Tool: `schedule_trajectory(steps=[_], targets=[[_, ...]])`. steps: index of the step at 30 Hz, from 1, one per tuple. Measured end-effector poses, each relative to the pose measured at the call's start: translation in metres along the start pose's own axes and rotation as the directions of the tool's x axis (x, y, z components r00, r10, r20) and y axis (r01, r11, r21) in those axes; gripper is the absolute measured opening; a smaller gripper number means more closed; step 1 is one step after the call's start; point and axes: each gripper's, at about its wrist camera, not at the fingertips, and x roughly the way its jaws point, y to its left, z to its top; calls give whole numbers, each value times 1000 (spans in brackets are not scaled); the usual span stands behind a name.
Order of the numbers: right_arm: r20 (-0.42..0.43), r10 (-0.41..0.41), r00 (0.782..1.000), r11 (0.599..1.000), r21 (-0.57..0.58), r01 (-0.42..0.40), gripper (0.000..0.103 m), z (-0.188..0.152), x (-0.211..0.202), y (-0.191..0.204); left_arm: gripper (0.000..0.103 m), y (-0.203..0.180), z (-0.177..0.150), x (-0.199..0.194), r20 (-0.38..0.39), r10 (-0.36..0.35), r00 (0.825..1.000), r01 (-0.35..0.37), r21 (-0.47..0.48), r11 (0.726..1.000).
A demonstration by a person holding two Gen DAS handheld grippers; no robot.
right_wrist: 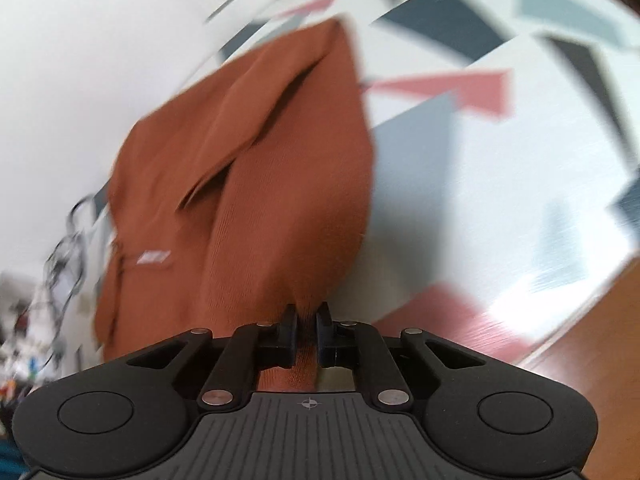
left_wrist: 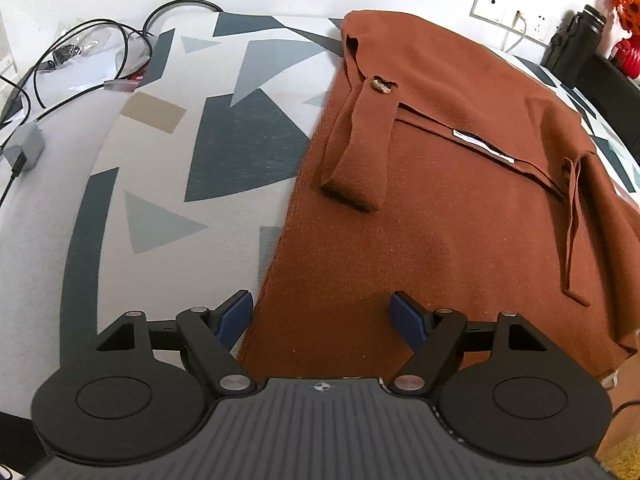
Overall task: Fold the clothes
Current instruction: 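Grasp the cardigan edge with the right gripper while the left gripper grasps the hem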
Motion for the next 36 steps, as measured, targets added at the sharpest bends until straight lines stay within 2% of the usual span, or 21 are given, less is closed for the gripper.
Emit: schedule_trajectory(steps=[2,5,9,12,14,15,17,20,25,30,33,36], targets=[[73,-65,995,998,21,63,8,5,-14,-16,78,0,1,2,-5,-6,1000,6,-7,1000],[166,-138,976,990,64,129,8,10,-29,-36,79,-2,2,3,-11,-15,1000,15,-6,1000],[188,-171,967,984,90,157,8,8,-30,-48,75,-6,4,4,-22,-25,999,25,14,1000],[184,-195,963,980,83,182,8,4,-21,-47,56,-6,6,2,-23,-45,999,45,-7,999],[170,-201,965,978,91,188,13,7,-13,-46,16,-9,8,-1,-14,-37,999,37,-23,999],[165,-205,965,977,92,192,17,8,-8,-45,15,-11,9,-3,-11,-26,1000,26,-31,999],[158,-212,964,976,85,201,19,11,1,-42,12,-15,7,-4,-3,1,1000,-1,-43,999],[157,-216,964,976,32,213,9,16,11,-32,11,-18,0,-8,14,32,999,-31,-63,998],[128,-170,977,982,-58,178,8,25,27,-11,11,-5,-19,-20,8,24,1000,-23,-191,981],[86,-87,992,981,-166,101,8,31,46,18,11,-5,-48,-38,-24,92,995,-95,-286,953],[76,-53,996,963,-259,71,8,34,52,36,11,-15,-62,-47,-38,146,989,-151,-281,948],[81,-42,996,956,-286,64,8,41,52,37,10,-27,-64,-50,-44,189,981,-194,-268,944]])
